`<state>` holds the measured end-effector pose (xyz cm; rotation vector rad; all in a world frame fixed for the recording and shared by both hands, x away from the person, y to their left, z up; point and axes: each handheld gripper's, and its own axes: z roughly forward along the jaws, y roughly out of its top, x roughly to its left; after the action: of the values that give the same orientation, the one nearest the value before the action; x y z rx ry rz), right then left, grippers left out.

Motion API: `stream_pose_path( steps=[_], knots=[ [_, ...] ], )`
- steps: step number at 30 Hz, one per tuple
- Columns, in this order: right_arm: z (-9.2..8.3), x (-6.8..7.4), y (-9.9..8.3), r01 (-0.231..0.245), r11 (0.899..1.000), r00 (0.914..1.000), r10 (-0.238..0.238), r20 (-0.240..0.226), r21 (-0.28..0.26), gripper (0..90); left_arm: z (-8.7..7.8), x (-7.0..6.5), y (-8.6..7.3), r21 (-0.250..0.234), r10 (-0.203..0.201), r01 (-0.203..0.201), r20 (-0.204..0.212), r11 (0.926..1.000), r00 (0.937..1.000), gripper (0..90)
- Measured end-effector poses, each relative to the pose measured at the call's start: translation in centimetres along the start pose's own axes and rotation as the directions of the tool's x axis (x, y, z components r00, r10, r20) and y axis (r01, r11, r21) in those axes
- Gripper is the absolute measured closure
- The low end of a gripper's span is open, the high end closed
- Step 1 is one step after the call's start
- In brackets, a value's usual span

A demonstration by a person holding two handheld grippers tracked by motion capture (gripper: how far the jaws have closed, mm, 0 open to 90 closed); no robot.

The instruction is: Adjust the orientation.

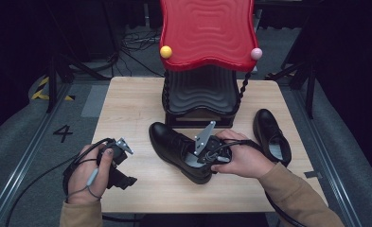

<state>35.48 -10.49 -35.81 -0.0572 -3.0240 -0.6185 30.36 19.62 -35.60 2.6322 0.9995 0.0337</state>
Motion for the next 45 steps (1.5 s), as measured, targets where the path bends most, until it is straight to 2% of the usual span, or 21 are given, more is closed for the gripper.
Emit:
stream_pose_path(
  steps=[6, 9, 11, 13, 14, 20, 27, 29, 33, 34, 35, 38, 42, 45],
  knots=[
    [1.7, -0.3, 0.4, 0.009, 0.999, 0.9999, -0.008, -0.009, 0.054, 61.5, 0.0, 0.0, 0.0, 0.0, 0.003, -0.003, 0.002, 1.0, 1.0, 19.5],
    [3.2, -0.7, 0.3, 0.005, 0.995, 0.9996, -0.003, -0.029, 0.098, 62.3, -0.1, 0.0, 0.0, 0.0, 0.0, 0.0, 0.002, 1.0, 1.0, 19.5],
    [4.1, -1.0, 0.3, 0.021, 0.993, 0.9991, -0.016, -0.04, 0.115, 63.3, -0.1, 0.1, -0.1, -0.002, -0.001, 0.001, 0.003, 1.0, 1.0, 19.5],
    [4.4, -1.0, 0.2, 0.016, 0.992, 0.999, -0.011, -0.042, 0.122, 64.1, 0.0, 0.1, -0.1, -0.003, -0.002, 0.002, 0.003, 1.0, 1.0, 19.5],
    [4.9, -1.0, 0.1, -0.007, 0.99, 0.9986, 0.015, -0.052, 0.144, 65.5, 0.0, 0.1, -0.1, -0.004, -0.002, 0.002, 0.004, 1.0, 1.0, 19.5],
    [6.0, -1.2, 0.0, -0.002, 0.986, 0.9987, 0.011, -0.05, 0.167, 79.3, -0.1, 0.1, 0.0, -0.007, 0.003, -0.003, 0.003, 1.0, 1.0, 19.5],
    [5.8, -1.0, -0.2, -0.031, 0.989, 0.9978, 0.039, -0.053, 0.145, 81.0, 0.0, 0.1, 0.3, -0.003, 0.005, -0.005, 0.005, 1.0, 1.0, 19.5],
    [5.7, -0.8, -0.2, -0.028, 0.993, 0.9987, 0.032, -0.04, 0.116, 80.7, 0.0, 0.1, 0.2, -0.001, 0.008, -0.008, 0.006, 1.0, 1.0, 19.5],
    [5.4, -0.1, -0.1, -0.021, 0.994, 0.9993, 0.024, -0.028, 0.103, 80.3, 0.0, 0.2, 0.2, -0.009, 0.008, -0.008, 0.005, 0.9999, 1.0, 19.6],
    [5.1, 0.3, -0.2, -0.013, 0.995, 0.9998, 0.014, -0.013, 0.096, 80.1, -0.1, 0.2, 0.2, -0.01, 0.01, -0.01, 0.008, 0.9999, 0.9999, 19.5],
    [4.9, 0.6, -0.2, -0.032, 0.994, 0.9993, 0.034, -0.014, 0.1, 80.1, -0.1, 0.2, 0.2, -0.01, 0.011, -0.01, 0.008, 0.9999, 0.9999, 19.4],
    [4.2, 1.2, -0.5, -0.04, 0.996, 0.9992, 0.04, 0.008, 0.085, 80.1, -0.1, 0.2, 0.2, -0.009, 0.01, -0.01, 0.003, 0.9999, 0.9999, 19.5],
    [2.4, 2.9, -1.8, -0.061, 0.997, 0.998, 0.061, 0.017, 0.047, 79.9, 0.0, 0.1, 0.2, -0.008, 0.011, -0.011, 0.004, 0.9999, 0.9999, 19.6],
    [1.8, 3.4, -2.5, -0.068, 0.997, 0.9975, 0.067, 0.022, 0.032, 79.9, -0.1, 0.1, 0.3, -0.008, 0.013, -0.013, 0.002, 0.9999, 0.9999, 19.5]
  ],
)
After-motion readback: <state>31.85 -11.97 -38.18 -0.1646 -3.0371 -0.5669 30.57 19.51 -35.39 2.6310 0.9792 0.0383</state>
